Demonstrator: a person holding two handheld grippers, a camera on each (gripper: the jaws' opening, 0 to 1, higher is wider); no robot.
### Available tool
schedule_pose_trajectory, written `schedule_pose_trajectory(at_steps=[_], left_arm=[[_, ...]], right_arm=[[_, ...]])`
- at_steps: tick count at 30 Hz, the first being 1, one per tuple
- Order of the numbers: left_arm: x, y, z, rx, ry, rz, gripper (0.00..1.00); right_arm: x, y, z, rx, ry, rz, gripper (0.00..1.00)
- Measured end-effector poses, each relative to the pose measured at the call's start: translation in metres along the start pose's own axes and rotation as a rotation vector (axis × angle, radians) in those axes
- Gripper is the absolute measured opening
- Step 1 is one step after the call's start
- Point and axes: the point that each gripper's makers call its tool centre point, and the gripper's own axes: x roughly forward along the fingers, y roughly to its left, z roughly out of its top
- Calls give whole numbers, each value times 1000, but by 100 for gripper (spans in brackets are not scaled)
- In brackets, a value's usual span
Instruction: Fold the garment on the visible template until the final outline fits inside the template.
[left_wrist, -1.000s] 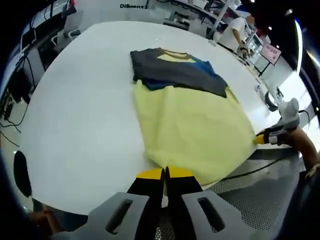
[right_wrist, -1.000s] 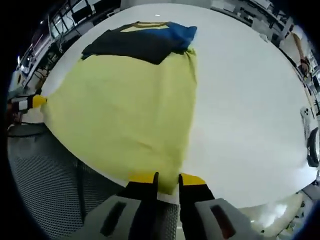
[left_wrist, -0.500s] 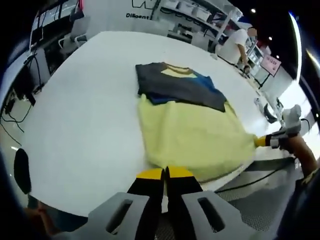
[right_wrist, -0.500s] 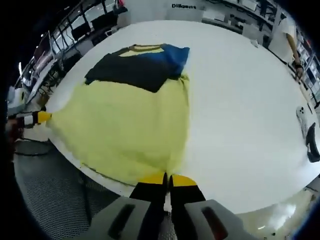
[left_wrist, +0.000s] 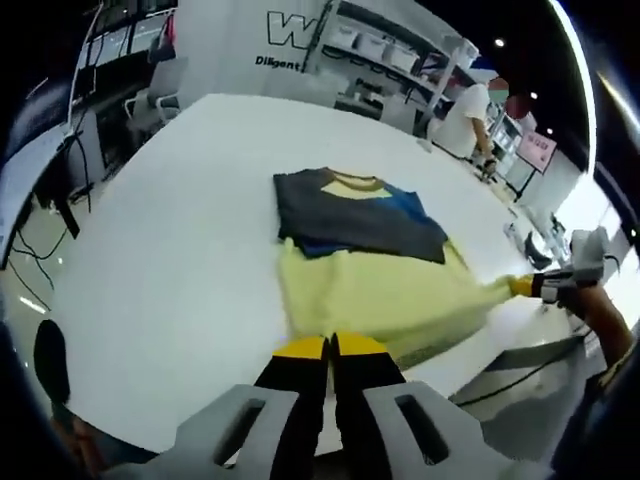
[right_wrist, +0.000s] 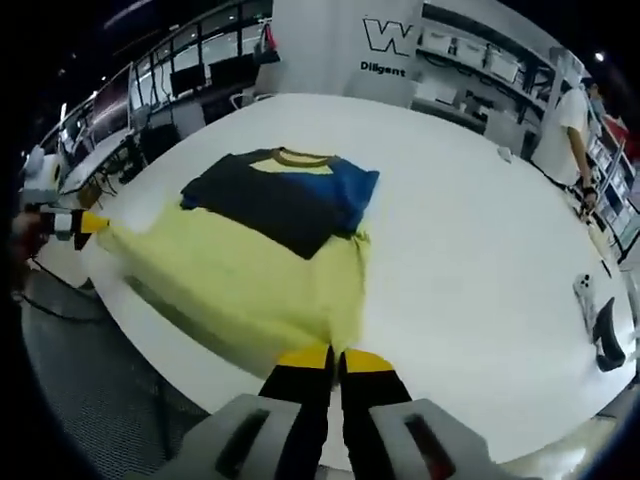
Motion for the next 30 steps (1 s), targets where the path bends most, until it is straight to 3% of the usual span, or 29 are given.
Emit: schedule_pose_trajectory(at_steps=[2,7,8,18,30], left_arm=[[1,2,9,49,-19,20,0],[2,4,21,51,-36,27,0],[3,9,25,149,-39,64,0],[6,10,42,105,-89,59,0],[16,11,85,147,-174,77,0]], right_arm=[[2,-2,7,-12,-16,2,0],[4,-6,22,-17,-48,-3,0],[6,-6,27,-22,-54,7,0],[11,-13,50,-34,-100,0,0],[20,-20,81,-48,-164,-13,0]])
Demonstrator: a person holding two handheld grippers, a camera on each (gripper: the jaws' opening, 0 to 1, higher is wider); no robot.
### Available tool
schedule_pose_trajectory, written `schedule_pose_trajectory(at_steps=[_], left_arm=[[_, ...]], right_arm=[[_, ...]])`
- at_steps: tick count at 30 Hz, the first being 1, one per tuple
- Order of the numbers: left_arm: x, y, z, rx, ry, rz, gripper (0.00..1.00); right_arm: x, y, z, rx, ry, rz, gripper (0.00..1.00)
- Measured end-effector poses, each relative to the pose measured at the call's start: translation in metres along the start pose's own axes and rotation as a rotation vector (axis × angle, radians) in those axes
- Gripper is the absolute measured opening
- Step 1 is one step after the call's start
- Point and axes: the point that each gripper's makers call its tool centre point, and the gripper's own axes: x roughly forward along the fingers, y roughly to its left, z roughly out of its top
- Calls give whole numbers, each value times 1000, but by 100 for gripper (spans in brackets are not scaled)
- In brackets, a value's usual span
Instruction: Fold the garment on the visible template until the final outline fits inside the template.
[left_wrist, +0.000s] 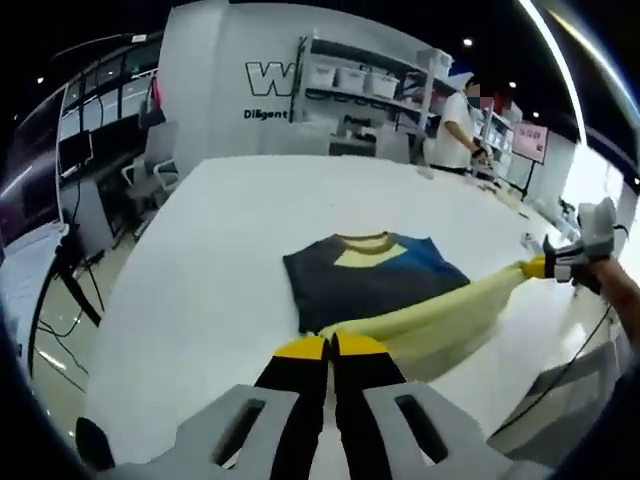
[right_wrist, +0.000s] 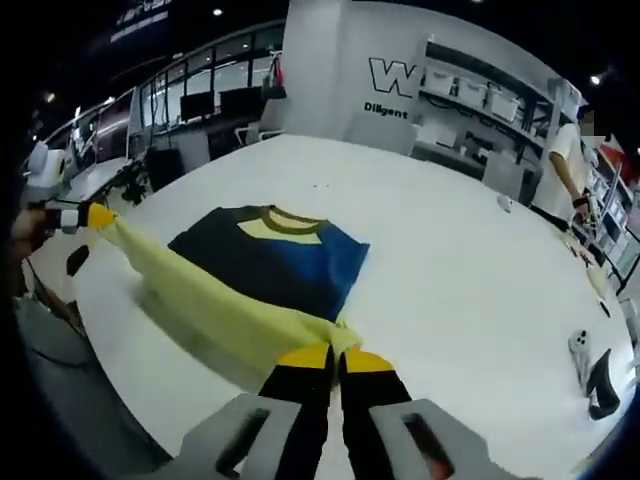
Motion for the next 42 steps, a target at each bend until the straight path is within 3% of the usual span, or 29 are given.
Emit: schedule_pose_trajectory(at_steps=[14,30,32,42], left_arm=[[16,8,35,23,-80,14,0],[63,21,74,63,-156,45,0],[71,21,85,79,-198,40,0],[101,35,100,102,-200,71,0]], right_arm=[[13,-10,32,-5,-68,-21,0],[46,-29,67,-16,-166,-87,0],[53,-34,72,-3,-180,-97,0],[83,-42,95,-6,-222,-115,0]])
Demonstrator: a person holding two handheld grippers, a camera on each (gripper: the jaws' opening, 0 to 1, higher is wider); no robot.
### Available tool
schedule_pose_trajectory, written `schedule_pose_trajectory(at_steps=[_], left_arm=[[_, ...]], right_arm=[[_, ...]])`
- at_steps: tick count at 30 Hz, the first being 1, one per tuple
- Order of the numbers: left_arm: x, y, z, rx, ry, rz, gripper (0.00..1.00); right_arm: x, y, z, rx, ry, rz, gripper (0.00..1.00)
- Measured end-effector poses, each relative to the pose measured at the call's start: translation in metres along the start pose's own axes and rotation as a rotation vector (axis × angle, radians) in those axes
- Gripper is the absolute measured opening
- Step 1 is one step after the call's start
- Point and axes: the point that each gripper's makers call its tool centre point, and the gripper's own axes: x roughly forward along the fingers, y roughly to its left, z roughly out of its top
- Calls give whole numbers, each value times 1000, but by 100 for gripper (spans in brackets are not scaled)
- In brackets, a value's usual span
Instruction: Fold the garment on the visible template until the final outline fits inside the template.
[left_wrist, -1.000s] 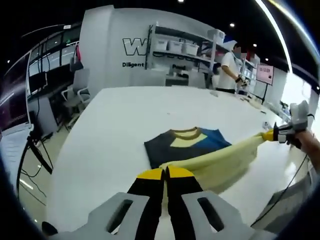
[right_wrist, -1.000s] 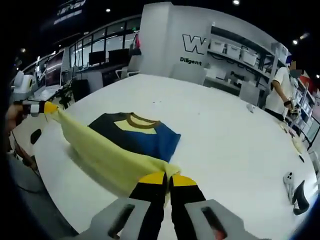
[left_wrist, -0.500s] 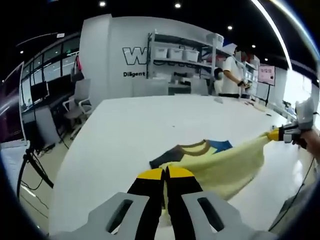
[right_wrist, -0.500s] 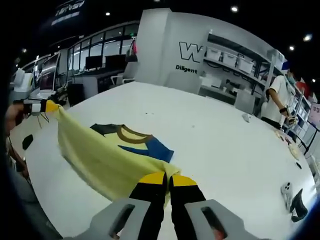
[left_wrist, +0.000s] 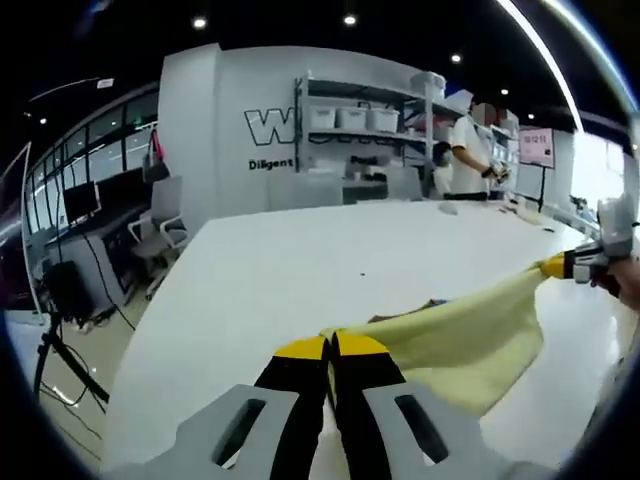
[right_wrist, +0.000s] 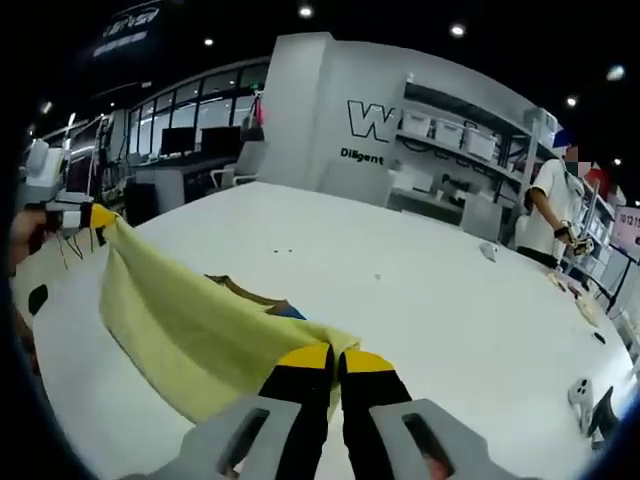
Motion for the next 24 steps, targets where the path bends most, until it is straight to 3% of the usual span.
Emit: schedule_pose_trajectory(at_steps=[8,12,13,14,19,21,24], left_arm=[[35,8,-9,-1,23,7,0],[52,11,-23,4,63,10,0],[55,11,-24,1,67,9,0],[58,12,-26,1,70,10,0],[72,13,-44,45,127,16,0],[77,15,-51,44,143,22,0],[86,16,-64,81,185,40,0]], right_arm=[[28,-6,3,5,-4,-12,0],[45,-5,-5,-8,19,-10,0],[51,-5,-13,24,59,-9,0],[53,-5,-13,36,58,-14,0],[68,-5,-16,11,70,-23,0],[79,-3,-26,3,100,-8,0],[89,-5,-39,-96,155,1,0]])
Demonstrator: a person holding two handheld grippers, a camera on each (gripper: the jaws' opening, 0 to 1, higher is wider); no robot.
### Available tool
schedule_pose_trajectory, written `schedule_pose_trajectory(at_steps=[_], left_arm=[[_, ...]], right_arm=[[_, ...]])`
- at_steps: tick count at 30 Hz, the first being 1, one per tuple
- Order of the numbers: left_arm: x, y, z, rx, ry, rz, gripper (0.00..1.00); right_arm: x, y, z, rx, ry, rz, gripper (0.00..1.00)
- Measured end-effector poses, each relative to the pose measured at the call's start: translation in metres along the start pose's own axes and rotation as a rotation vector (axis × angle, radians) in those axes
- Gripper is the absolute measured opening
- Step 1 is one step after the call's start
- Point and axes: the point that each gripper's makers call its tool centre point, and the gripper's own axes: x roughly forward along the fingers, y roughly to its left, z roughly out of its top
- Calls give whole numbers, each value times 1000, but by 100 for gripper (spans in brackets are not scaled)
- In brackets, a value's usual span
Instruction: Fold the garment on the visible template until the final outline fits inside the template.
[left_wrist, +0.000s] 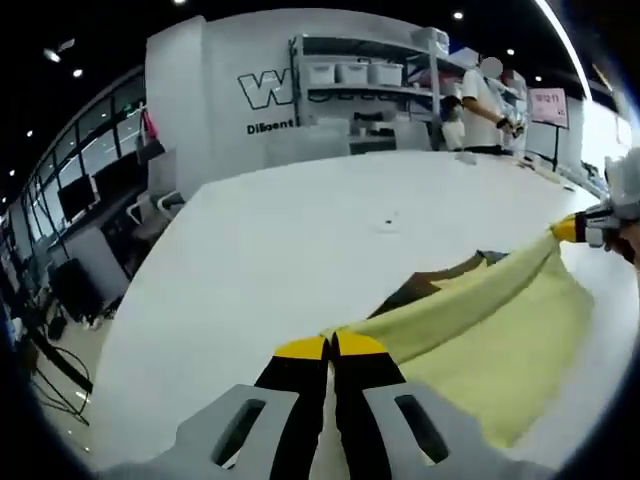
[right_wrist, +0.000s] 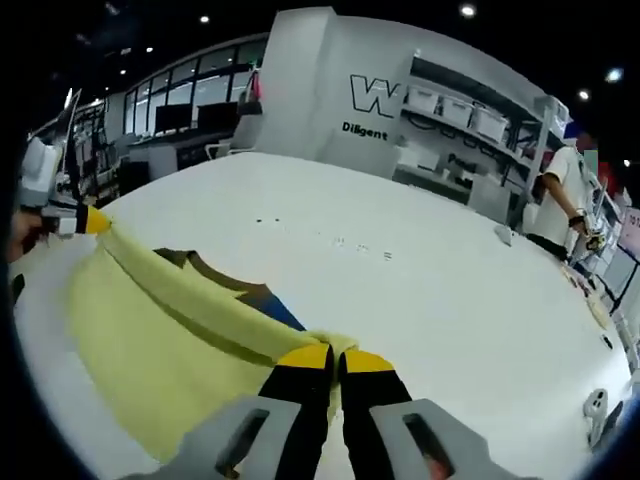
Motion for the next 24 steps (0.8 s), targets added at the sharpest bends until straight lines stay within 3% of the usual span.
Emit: schedule_pose_trajectory(at_steps=[1,6,13,18,22,24], left_arm=[[3,-3,0,-1,-2,-5,0],[19,-4,-10,41,54,-5,0],[32,-3,-34,-20,132,-23,0],[32,-5,-33,4,135,-30,0],[32,-5,-33,18,137,-36,0],[31,-6,-33,37,127,-39,0]], right_arm=[[8,-1,-4,-74,18,-3,0],[23,1,-18,-43,61,22,0],[36,2,-27,-81,105,50,0],[38,8,-35,-139,141,64,0],[38,7,-36,-136,139,62,0],[37,7,-38,-223,167,60,0]])
